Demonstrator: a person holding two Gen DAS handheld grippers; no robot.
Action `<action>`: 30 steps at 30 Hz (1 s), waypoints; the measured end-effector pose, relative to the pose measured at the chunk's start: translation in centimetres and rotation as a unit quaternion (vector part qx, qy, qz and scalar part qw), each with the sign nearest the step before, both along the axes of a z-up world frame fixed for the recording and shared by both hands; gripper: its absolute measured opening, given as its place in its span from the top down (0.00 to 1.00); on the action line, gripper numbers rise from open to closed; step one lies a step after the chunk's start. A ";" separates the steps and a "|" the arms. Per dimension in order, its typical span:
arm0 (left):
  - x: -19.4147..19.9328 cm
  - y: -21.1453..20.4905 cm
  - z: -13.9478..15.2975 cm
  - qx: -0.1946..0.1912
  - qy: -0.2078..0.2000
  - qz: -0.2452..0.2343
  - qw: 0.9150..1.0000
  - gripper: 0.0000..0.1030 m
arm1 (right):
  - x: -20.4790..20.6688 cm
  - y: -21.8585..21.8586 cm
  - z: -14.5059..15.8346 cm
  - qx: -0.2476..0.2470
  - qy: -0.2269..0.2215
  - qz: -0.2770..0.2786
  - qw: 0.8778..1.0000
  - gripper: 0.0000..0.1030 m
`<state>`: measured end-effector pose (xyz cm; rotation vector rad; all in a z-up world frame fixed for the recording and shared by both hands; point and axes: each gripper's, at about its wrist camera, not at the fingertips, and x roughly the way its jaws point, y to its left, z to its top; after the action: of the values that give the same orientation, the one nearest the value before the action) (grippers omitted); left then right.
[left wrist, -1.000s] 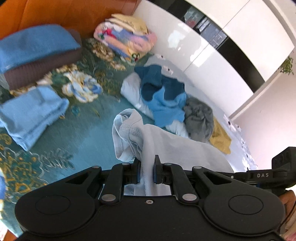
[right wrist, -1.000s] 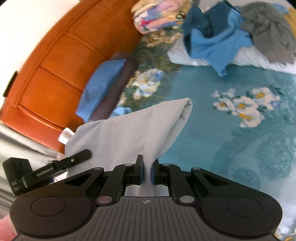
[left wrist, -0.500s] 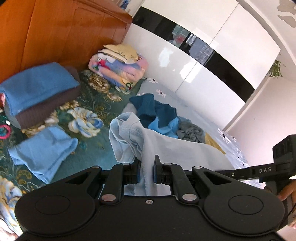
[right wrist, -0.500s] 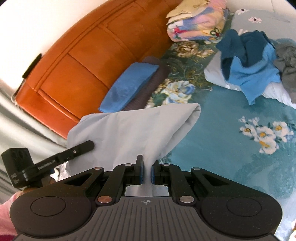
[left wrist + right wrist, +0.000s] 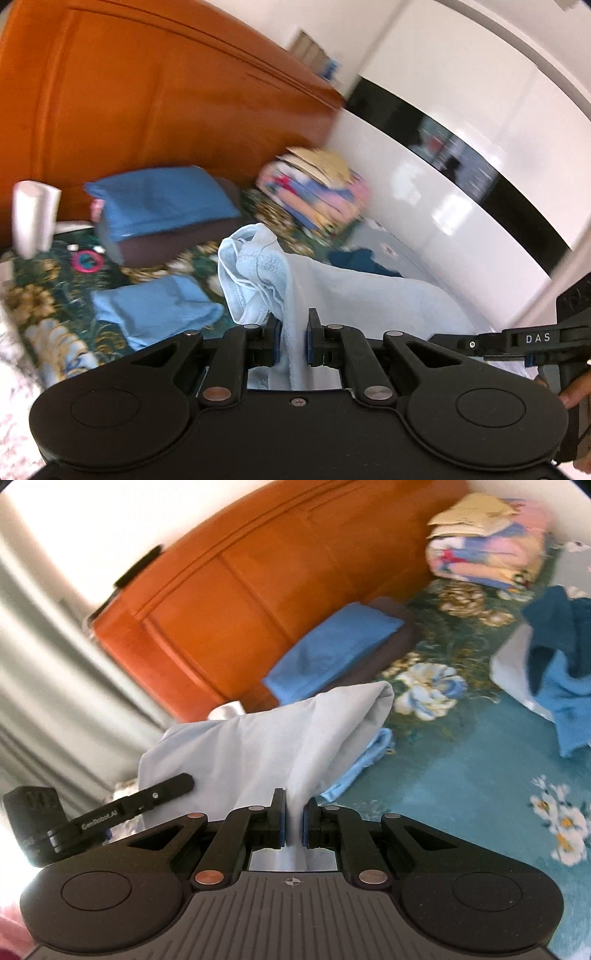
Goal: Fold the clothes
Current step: 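Carry the folded shirt with both grippers toward the pillows by the headboard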
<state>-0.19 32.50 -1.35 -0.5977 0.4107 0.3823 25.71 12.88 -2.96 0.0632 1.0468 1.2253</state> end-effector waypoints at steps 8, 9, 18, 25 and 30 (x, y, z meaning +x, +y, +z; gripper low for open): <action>-2.3 -4.1 1.0 -0.002 0.002 0.097 0.995 0.91 | 1.1 0.5 0.2 0.014 0.007 0.076 0.997 0.94; -2.4 -4.5 1.1 -0.001 0.004 0.104 0.995 0.91 | 1.2 0.5 0.3 0.014 0.007 0.084 0.996 0.94; -0.9 -3.8 0.2 0.000 0.019 0.134 0.991 0.91 | 3.4 3.3 -1.0 0.003 0.010 0.104 0.994 0.94; 2.2 1.8 -3.1 -0.009 0.030 0.128 0.991 0.91 | 5.8 8.4 -3.2 -0.027 0.004 0.100 0.995 0.94; 4.4 7.1 -6.2 -0.020 0.038 0.116 0.992 0.91 | 8.1 13.0 -5.7 -0.048 0.008 0.096 0.994 0.94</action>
<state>4.25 39.56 -7.53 -0.6739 0.4241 0.6223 33.82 25.91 -8.61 -0.1035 1.1441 1.3472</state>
